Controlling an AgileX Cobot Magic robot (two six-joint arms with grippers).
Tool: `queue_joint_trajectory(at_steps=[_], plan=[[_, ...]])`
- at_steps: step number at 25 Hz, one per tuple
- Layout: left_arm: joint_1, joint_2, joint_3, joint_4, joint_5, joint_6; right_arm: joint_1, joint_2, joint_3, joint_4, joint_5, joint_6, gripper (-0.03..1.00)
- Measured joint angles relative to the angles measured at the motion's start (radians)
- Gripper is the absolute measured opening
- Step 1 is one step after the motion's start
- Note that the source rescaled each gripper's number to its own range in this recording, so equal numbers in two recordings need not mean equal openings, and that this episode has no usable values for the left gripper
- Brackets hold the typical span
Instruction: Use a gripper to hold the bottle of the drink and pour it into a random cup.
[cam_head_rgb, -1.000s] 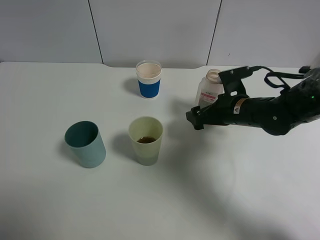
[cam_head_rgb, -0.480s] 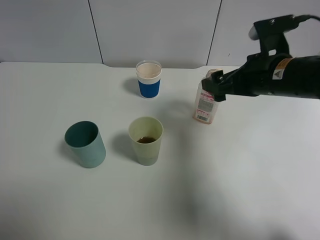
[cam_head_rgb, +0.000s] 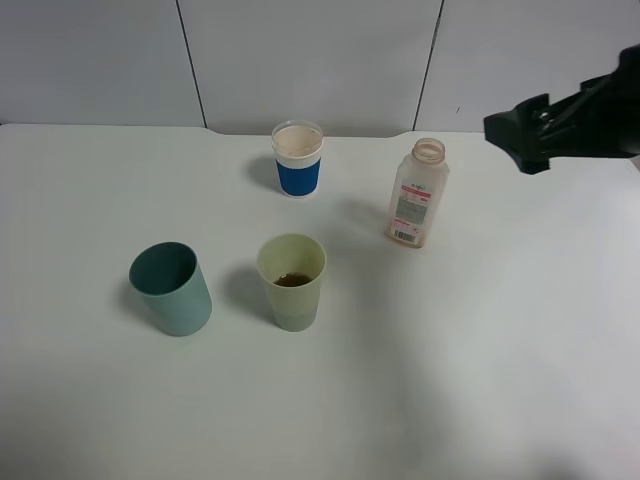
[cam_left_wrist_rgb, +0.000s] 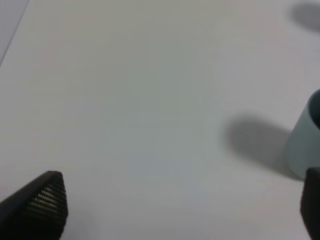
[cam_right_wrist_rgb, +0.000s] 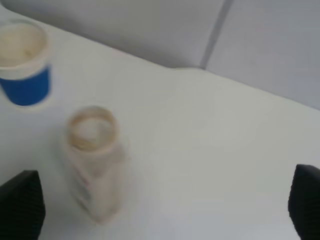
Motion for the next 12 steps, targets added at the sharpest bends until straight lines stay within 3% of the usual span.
queue_joint_trajectory(at_steps=[12], plan=[[0.000, 0.000, 0.000, 0.000, 0.000, 0.000, -0.313, -0.436, 0.000, -0.003, 0.298, 0.000, 0.98]])
